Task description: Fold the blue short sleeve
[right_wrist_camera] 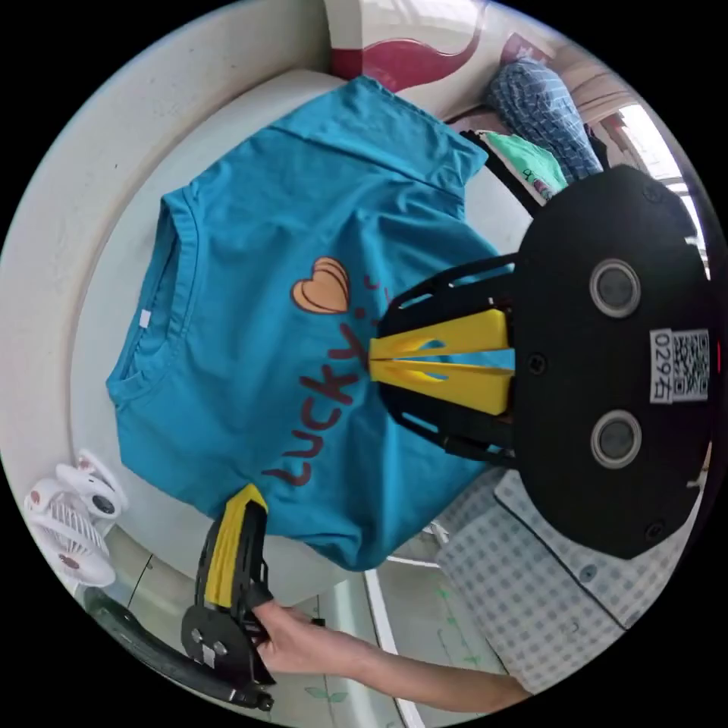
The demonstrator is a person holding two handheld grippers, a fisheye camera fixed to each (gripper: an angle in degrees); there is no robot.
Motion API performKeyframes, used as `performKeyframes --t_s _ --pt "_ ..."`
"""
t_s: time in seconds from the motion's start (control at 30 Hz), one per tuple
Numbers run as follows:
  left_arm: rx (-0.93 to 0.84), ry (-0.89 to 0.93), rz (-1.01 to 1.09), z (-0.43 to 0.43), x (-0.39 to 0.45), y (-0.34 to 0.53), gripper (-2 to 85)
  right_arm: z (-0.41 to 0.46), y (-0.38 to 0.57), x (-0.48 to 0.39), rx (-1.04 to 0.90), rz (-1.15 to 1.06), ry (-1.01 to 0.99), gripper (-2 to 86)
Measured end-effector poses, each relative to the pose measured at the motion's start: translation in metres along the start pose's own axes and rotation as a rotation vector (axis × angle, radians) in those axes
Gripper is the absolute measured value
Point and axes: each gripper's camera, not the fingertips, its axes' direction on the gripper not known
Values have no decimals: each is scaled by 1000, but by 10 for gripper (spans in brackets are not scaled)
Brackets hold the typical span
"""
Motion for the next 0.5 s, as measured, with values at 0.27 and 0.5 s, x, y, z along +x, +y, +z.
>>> performKeyframes --t_s 0.27,0.5 --pt "318 453 -362 -17 -107 130 75 -10 69 82 70 210 -281 -5" --pt "260 587 -329 6 -114 108 119 -18 87 101 117 292 -384 -5"
